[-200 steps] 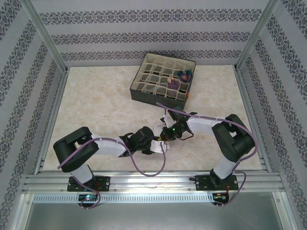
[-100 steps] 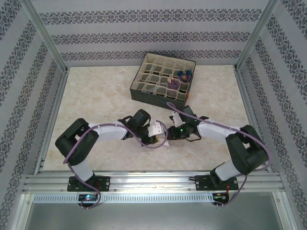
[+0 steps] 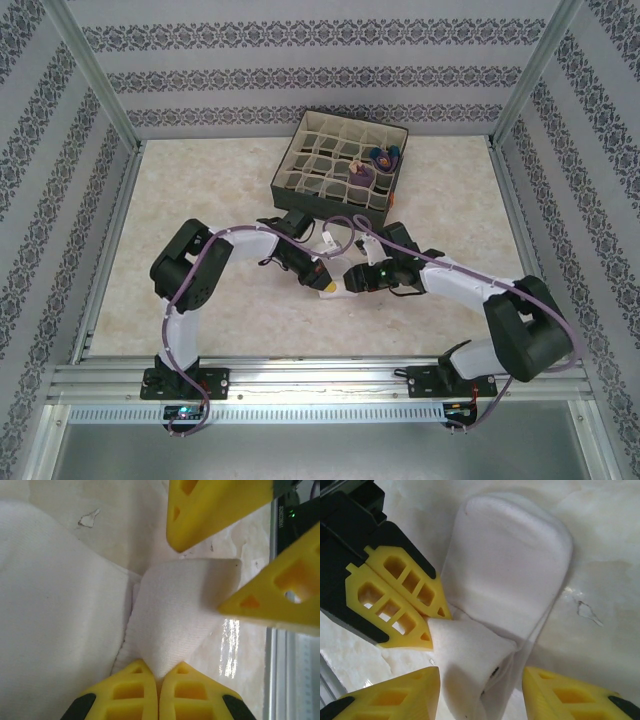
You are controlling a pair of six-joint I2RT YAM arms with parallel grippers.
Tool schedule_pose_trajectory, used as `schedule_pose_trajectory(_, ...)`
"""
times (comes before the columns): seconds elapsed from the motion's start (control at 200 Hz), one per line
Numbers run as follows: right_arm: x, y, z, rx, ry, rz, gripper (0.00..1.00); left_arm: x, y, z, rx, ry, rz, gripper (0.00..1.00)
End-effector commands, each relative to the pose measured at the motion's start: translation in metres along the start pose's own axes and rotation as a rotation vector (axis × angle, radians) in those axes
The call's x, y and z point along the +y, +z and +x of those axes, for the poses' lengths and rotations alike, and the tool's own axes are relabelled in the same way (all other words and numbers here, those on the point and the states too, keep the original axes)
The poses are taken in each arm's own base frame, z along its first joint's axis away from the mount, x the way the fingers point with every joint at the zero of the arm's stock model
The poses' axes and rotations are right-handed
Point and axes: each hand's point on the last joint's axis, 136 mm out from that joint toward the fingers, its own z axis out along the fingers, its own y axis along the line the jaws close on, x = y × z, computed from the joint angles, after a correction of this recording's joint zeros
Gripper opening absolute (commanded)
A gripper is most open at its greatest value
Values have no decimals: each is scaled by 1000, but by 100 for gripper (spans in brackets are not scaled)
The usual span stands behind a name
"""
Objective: Roll the socks
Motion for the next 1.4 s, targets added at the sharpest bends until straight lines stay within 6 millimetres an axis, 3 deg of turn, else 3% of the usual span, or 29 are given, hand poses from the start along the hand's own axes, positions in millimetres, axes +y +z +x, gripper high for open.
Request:
schedule_pose_trajectory(0.0,3,8,-2,10,-38,-36,48,20,15,58,168,-202,-37,0)
schedule_pose_trajectory(0.12,-3,18,-4,39,-34,-25,47,21,15,60,171,-193,-42,0)
schedule_pose_trajectory(0.225,-16,27,-3,73,8,31,38,22,13,60,174,-171,-59,5)
schedule_pose_trajectory(0.4,-39,44,16,183,153,110,28,21,1,45,109,-55,-130,23)
schedule_pose_trajectory(0.635,-58,54,41,256,270,180,21,-6,-43,0,-155,311,-294,37)
schedule_pose_trajectory(0.804,-61,57,45,277,281,198,20,-27,-66,-9,-282,668,-531,42)
schedule_pose_trajectory(0.894,-60,57,44,281,274,199,19,-33,-62,-5,-259,836,-672,45)
schedule_pose_trajectory(1.044,-58,57,43,292,263,198,18,-30,-48,-4,-162,947,-776,45)
schedule_pose_trajectory(1.259,-55,59,44,305,259,190,18,-5,-19,0,-89,922,-765,48)
schedule_pose_trajectory(1.394,-54,58,46,319,261,186,18,10,-4,6,-48,878,-749,42)
